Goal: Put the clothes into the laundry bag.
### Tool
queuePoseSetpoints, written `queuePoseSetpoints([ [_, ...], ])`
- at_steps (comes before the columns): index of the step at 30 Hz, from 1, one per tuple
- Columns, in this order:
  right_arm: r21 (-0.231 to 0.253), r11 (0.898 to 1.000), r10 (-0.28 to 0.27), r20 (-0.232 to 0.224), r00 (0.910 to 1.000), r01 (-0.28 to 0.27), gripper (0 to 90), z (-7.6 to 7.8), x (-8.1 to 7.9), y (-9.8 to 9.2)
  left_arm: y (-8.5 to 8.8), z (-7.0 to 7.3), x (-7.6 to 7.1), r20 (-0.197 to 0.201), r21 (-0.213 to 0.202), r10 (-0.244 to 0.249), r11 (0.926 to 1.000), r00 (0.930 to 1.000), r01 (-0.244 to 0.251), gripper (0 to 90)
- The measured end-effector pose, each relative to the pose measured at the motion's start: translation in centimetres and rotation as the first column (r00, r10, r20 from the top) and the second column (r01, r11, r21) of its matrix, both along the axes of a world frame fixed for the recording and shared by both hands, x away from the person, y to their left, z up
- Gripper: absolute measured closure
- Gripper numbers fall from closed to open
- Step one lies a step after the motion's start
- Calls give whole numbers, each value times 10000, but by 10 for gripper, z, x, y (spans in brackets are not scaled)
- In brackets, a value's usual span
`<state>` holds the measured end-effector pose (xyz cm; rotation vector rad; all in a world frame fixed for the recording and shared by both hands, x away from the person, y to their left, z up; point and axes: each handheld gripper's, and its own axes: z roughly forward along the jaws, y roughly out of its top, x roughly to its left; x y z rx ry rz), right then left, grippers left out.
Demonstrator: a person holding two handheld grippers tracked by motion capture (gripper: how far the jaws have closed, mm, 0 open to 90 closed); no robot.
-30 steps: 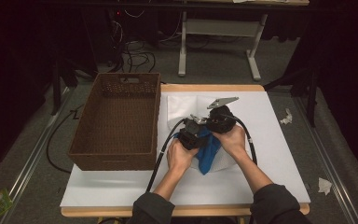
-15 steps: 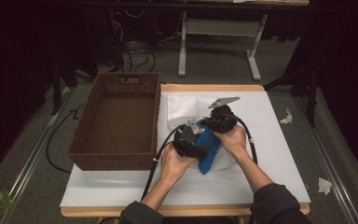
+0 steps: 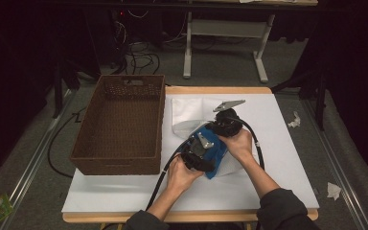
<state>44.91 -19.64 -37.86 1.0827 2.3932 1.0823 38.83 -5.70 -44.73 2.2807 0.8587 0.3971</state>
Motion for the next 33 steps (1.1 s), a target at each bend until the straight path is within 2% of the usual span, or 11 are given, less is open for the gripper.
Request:
queuePoseSetpoints([
  [7, 8, 10000, -54, -81, 10000, 55, 895, 0, 0, 0, -9, -15, 7, -223, 757, 198, 9970, 9996, -181, 217],
  [10, -29, 10000, -20, -96, 10000, 20, 895, -1, 1, -1, -9, -16, 8, -263, 772, 337, 9965, 9991, -316, 261],
  [13, -65, 10000, -60, -139, 9999, 59, 895, -2, 2, -2, -6, -14, 11, -150, 679, 398, 9969, 9991, -387, 423],
  [15, -66, 10000, -45, -121, 9999, 45, 896, -2, 2, -1, -2, -13, 14, -412, 501, 417, 9980, 9983, -396, 531],
  [16, -70, 10000, -36, -110, 9999, 35, 896, -2, 2, -1, -2, -13, 15, -497, 470, 383, 9982, 9980, -360, 557],
  [19, -101, 9999, -51, -108, 9999, 50, 895, -2, 2, -1, -1, -9, 15, -629, 445, 216, 9988, 9978, -188, 684],
  [20, -77, 10000, -63, -122, 9999, 62, 896, -2, 2, -1, 1, -6, 16, -727, 299, 208, 9994, 9971, -187, 729],
  [23, -105, 9999, -47, -93, 9999, 46, 896, -1, 1, -1, 11, 6, 22, -1122, -716, -9, 9974, 9937, -72, 781],
  [27, -55, 10000, -54, -18, 10000, 54, 896, 2, 1, -2, 22, 24, 26, -1060, -1492, 82, 9885, 9943, -240, 795],
  [30, -66, 10000, 26, 83, 10000, -26, 896, 5, 0, -1, 21, 32, 29, -800, -1741, 76, 9845, 9968, -215, 797],
  [33, -14, 10000, 60, 163, 9998, -59, 896, 7, 0, 1, 15, 37, 32, -449, -1735, 61, 9847, 9990, -138, 797],
])
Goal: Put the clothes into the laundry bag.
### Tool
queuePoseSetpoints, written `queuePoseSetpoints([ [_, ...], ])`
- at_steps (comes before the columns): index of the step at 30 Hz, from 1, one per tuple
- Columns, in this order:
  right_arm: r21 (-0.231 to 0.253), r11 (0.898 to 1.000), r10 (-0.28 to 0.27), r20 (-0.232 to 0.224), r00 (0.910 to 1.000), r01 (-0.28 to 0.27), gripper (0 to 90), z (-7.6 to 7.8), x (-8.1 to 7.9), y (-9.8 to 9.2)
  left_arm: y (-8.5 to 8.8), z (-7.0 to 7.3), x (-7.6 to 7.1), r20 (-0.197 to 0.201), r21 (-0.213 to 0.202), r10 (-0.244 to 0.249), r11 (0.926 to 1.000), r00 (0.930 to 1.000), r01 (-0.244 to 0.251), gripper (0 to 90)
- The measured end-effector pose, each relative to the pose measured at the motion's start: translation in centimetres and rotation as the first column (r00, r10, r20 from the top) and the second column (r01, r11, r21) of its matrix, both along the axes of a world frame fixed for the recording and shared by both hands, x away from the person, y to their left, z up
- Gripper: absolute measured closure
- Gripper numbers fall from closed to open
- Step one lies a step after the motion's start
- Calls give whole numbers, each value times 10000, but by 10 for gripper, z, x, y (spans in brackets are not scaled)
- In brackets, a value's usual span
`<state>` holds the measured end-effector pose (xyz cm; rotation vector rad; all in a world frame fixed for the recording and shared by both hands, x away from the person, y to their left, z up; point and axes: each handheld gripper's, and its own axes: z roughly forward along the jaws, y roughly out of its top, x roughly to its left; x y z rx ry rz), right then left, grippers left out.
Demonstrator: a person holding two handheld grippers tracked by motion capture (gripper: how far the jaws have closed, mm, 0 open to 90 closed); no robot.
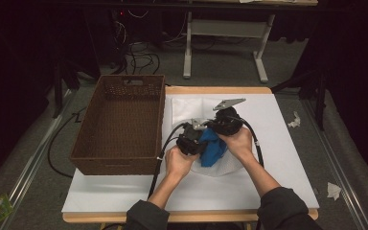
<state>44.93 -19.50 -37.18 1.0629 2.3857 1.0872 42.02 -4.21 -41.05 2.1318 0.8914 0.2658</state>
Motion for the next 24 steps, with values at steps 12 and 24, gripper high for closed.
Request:
queuePoseSetpoints([
  [12, 275, 9996, 56, 79, 10000, -59, 896, 6, -4, -3, -15, -9, 15, 728, -210, 923, 9956, 9931, -910, 797],
  [24, 143, 9998, -126, -284, 9995, 130, 897, -11, 1, -11, -30, -40, 33, 735, 1126, 1560, 9801, 9850, -1636, 702],
])
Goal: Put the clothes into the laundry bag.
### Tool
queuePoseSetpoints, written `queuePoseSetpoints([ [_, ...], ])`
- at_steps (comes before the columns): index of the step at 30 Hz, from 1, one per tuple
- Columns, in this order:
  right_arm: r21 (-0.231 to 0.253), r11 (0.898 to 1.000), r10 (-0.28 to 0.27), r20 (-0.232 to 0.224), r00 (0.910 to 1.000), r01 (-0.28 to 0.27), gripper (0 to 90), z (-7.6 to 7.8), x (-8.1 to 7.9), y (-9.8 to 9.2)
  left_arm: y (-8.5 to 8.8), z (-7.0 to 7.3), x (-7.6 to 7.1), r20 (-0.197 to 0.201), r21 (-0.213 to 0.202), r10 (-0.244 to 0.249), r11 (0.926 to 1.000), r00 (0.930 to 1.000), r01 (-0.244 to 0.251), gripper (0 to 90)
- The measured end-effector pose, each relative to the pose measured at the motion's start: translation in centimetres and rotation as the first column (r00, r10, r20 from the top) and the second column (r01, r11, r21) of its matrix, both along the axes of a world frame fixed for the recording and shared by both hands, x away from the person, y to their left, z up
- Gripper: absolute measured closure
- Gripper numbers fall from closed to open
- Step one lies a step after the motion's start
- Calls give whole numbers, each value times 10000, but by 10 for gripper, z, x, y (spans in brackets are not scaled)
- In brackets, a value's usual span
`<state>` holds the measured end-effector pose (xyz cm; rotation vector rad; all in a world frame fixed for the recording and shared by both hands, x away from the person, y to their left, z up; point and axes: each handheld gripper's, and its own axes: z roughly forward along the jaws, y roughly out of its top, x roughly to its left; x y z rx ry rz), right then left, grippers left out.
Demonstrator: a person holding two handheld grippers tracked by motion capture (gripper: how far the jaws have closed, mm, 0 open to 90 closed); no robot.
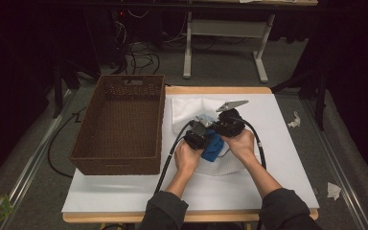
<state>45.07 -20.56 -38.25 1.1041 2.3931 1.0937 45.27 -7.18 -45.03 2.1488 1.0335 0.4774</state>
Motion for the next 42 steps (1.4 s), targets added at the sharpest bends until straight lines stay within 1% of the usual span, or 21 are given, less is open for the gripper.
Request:
queuePoseSetpoints([
  [1, -1, 10000, -49, -53, 10000, 49, 896, 0, 0, -1, 0, 1, -1, 27, 48, -80, 10000, 10000, 80, 660],
  [3, 28, 10000, -95, 1, 10000, 95, 897, 0, 0, -4, 1, 4, -7, 357, -22, -97, 9999, 9993, 98, 548],
  [4, 56, 9999, -137, -17, 9999, 137, 897, 0, 0, -5, 2, 6, -9, 415, -43, -140, 9999, 9990, 142, 496],
  [7, 76, 9999, -151, -17, 9999, 151, 896, 0, 2, -5, 2, 12, -17, 525, 199, -386, 9991, 9979, 376, 400],
  [9, 26, 9999, -130, -34, 9999, 130, 896, -1, 2, -3, 2, 16, -24, 542, 347, -621, 9976, 9966, 603, 369],
  [11, 3, 9999, -126, -40, 9999, 126, 896, -1, 2, -1, 2, 18, -32, 535, 387, -865, 9957, 9948, 845, 349],
  [13, -120, 9999, -98, -67, 9999, 97, 896, -2, 2, 2, 3, 16, -40, 685, 619, -1079, 9927, 9918, 1037, 334],
  [15, -104, 9999, -121, -109, 9999, 120, 896, -4, 4, 3, 4, 13, -46, 640, 706, -1344, 9890, 9889, 1298, 326],
  [18, -26, 9999, -108, -127, 9999, 108, 896, -6, 5, 3, 4, 5, -47, 369, 989, -1572, 9833, 9869, 1530, 301],
  [22, -69, 9998, -164, -161, 9997, 162, 896, -5, 5, 2, 2, -5, -45, 94, 1171, -1629, 9800, 9866, 1607, 284],
  [23, -81, 9998, -157, -169, 9997, 156, 896, -5, 5, 1, 1, -7, -45, 49, 1264, -1666, 9782, 9860, 1646, 281],
  [25, -112, 9998, -144, -191, 9997, 142, 896, -5, 6, 1, -1, -10, -44, 1, 1305, -1658, 9777, 9862, 1644, 282],
  [27, -136, 9998, -125, -185, 9998, 123, 896, -6, 6, 1, -2, -11, -43, -18, 1342, -1641, 9775, 9864, 1629, 309],
  [28, -111, 9998, -137, -192, 9997, 135, 896, -6, 6, 1, -2, -11, -43, -34, 1334, -1656, 9773, 9862, 1646, 342],
  [30, -121, 9999, -97, -176, 9998, 94, 896, -6, 6, 2, -1, -10, -42, -169, 1152, -1765, 9774, 9841, 1773, 473],
  [31, -97, 9999, -108, -203, 9997, 106, 896, -6, 6, 3, 0, -10, -40, -256, 1052, -1729, 9790, 9846, 1747, 551],
  [33, -135, 9999, -52, -175, 9998, 49, 896, -6, 6, 3, 1, -9, -37, -422, 904, -1572, 9829, 9867, 1605, 630],
  [37, -134, 9999, -61, -191, 9998, 58, 896, -6, 6, 4, 0, -7, -36, -516, 998, -1538, 9823, 9868, 1583, 774],
  [39, -131, 9999, -71, -194, 9998, 68, 896, -6, 6, 4, -1, -6, -35, -524, 1083, -1529, 9815, 9868, 1578, 818],
  [41, -112, 9999, -65, -186, 9998, 63, 896, -6, 5, 4, -1, -5, -33, -525, 1052, -1544, 9816, 9866, 1592, 839],
  [42, -67, 10000, -59, -179, 9998, 58, 896, -6, 5, 5, 0, -5, -32, -450, 930, -1518, 9835, 9874, 1554, 843],
])
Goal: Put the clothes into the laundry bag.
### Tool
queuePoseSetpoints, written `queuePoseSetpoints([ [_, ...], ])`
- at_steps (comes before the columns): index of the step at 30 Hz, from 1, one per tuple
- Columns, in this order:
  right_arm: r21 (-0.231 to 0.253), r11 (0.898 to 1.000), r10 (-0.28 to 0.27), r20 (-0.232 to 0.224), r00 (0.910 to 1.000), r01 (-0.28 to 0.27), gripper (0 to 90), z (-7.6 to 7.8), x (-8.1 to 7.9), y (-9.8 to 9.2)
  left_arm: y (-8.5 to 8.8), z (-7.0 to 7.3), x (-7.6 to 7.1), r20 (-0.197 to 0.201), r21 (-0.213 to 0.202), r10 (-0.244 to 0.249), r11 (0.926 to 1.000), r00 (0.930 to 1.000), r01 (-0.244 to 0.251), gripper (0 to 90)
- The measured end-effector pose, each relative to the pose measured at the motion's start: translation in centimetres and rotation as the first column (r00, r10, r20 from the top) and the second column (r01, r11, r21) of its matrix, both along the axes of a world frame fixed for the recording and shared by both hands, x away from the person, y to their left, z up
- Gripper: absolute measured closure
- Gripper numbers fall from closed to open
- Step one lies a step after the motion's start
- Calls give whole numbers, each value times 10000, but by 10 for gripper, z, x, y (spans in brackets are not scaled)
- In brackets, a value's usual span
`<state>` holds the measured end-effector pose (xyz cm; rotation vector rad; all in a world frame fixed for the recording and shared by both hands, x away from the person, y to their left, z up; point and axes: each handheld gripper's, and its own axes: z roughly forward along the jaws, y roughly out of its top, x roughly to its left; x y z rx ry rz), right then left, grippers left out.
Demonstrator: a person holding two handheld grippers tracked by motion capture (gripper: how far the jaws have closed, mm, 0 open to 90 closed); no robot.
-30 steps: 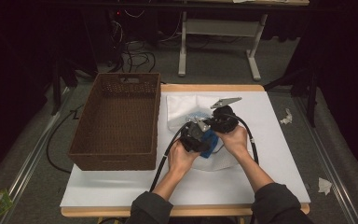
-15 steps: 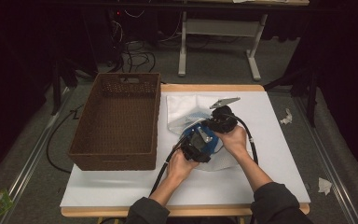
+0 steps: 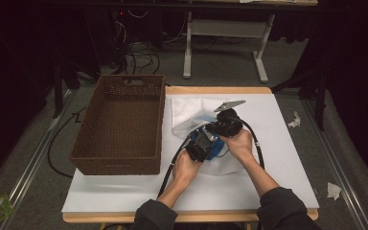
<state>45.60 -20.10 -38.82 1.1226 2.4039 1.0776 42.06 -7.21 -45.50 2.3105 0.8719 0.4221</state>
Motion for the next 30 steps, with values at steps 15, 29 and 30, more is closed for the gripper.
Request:
queuePoseSetpoints([
  [15, 248, 9997, -89, -50, 9999, 90, 897, 4, -3, -8, -3, 9, 18, 1256, -1817, 1224, 9784, 9845, -985, 855],
  [29, 167, 9997, 171, 88, 9998, -172, 898, 12, -9, -11, 6, -7, 40, 573, -1984, 2643, 9481, 9627, -2485, 844],
  [30, 142, 9998, 163, 68, 9998, -164, 897, 12, -10, -10, 6, -7, 40, 600, -1972, 2586, 9499, 9641, -2425, 837],
])
